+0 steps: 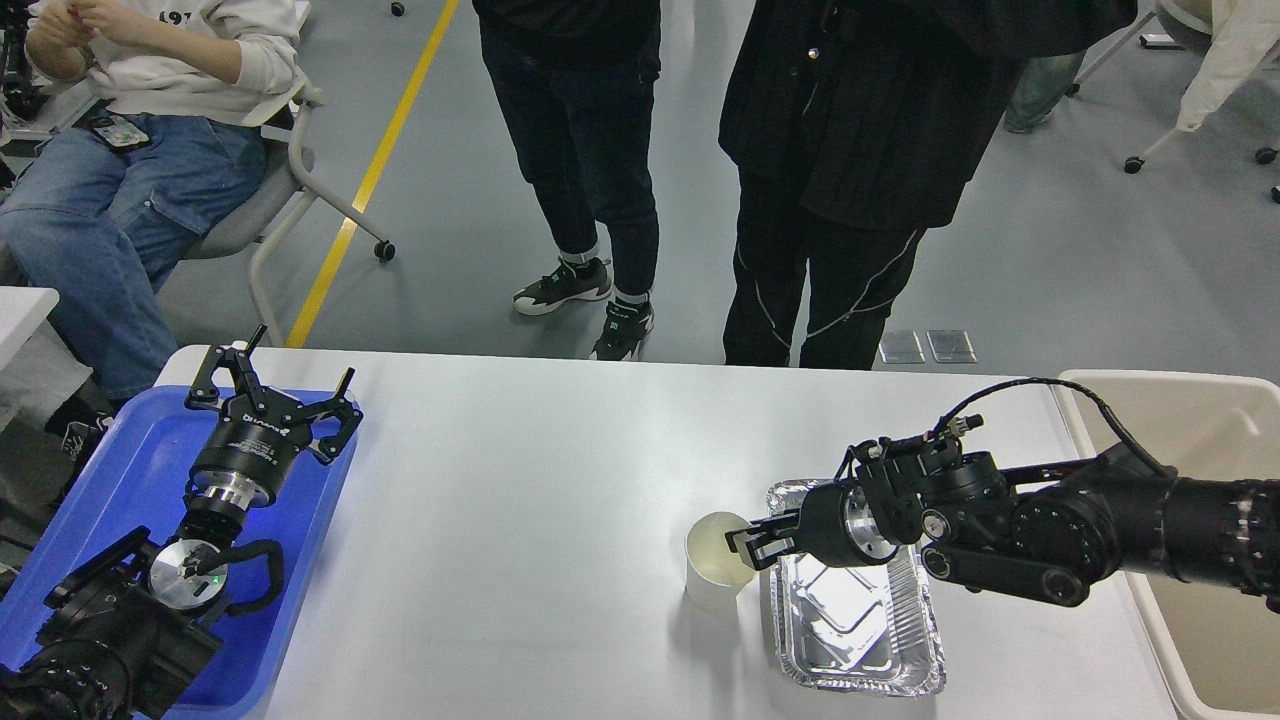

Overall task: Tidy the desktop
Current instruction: 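Close the right gripper on the cup and lift it up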

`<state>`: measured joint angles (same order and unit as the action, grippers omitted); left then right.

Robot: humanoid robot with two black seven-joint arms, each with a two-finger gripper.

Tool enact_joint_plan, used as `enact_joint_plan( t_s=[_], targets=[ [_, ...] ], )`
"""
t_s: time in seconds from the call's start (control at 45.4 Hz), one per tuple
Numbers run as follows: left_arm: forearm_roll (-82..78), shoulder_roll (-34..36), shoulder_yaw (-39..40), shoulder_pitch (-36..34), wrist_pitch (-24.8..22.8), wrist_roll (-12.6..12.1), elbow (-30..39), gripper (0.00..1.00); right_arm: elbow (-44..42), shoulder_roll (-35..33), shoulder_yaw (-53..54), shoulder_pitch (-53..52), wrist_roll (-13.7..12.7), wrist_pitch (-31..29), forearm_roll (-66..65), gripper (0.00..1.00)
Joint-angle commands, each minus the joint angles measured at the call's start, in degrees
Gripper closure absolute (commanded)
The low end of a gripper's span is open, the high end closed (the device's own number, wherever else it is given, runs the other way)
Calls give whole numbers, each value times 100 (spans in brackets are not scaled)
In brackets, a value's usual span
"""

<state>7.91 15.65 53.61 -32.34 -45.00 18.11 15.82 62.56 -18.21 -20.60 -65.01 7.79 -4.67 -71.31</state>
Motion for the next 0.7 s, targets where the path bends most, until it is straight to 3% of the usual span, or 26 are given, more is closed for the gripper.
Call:
enact_joint_plan(
  t_s=[0.0, 0.374, 0.682],
  targets=[
    [0, 0, 0, -1, 0, 0, 0, 0, 2, 2, -32, -30, 3, -8, -40, 100],
    [0, 0, 0, -1, 0, 0, 0, 0, 89, -112, -41, -266, -6, -78, -41, 100],
    [0, 0, 0, -1, 0, 0, 0, 0, 915, -1122, -41, -1268, -23, -403, 38, 100]
  ],
)
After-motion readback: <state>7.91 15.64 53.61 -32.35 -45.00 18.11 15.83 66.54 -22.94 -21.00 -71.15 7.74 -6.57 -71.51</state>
